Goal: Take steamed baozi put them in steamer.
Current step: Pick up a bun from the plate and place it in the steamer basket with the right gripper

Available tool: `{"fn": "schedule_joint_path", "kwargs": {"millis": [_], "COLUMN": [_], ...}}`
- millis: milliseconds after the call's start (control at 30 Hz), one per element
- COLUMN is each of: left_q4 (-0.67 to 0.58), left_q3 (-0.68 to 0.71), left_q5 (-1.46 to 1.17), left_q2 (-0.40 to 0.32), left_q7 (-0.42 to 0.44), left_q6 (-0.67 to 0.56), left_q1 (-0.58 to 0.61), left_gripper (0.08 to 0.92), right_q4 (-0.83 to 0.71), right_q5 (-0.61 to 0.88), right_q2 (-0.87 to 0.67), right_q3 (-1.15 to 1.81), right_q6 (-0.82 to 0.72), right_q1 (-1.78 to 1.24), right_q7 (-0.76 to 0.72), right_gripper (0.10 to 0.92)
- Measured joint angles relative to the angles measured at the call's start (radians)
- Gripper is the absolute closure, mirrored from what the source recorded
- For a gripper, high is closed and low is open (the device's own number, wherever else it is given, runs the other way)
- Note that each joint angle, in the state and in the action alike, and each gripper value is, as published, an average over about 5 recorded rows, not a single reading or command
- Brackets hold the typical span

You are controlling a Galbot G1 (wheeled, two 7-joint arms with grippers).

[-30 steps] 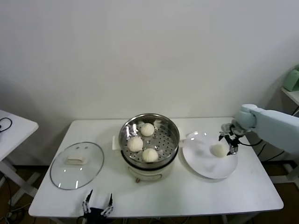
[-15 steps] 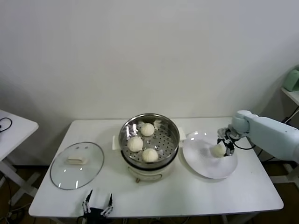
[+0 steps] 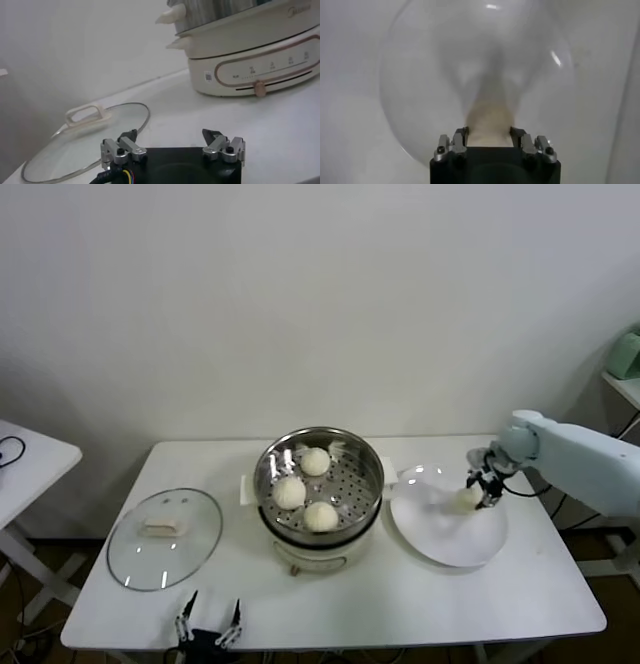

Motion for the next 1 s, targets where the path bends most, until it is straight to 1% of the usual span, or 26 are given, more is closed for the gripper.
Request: {"fn": "schedule_joint_path", "kwargs": {"millis": [300, 467, 600, 767, 1000], "left_q4": [-0.006, -0.008, -0.010, -0.005, 0.004], "left_q3": [0.005, 0.009, 0.009, 0.007, 0.005], "left_q5": [-0.001, 0.000, 0.000, -0.002, -0.003], "left_q2": [0.000, 0.000, 0.000, 0.000, 0.000], "left_q7": [0.000, 0.000, 0.000, 0.000, 0.000], "left_q6": [-0.001, -0.001, -0.003, -0.006, -0.008], "left_q1": [0.001, -0.001, -0.002, -0.007, -0.015], "left_gripper": [0.177, 0.177, 0.177, 0.177, 0.177], "right_q4": [0.181, 0.278, 0.355, 0.427, 0.453], "right_q5": [0.226, 0.349, 0.423, 0.459, 0.426], "right_q2": [0.032, 0.072, 0.103, 0.136, 0.188], "right_q3": [-0.224, -0.281, -0.299, -0.299, -0.259], "right_q6": [-0.031, -0.062, -0.093, -0.132, -0.176], "right_q1": [0.361, 0.519, 0.589, 0.610, 0.526], "right_q7": [-0.035, -0.037, -0.027, 0.003, 0.061], "right_gripper": [0.439, 0.438, 0.440, 0.440, 0.440]}}
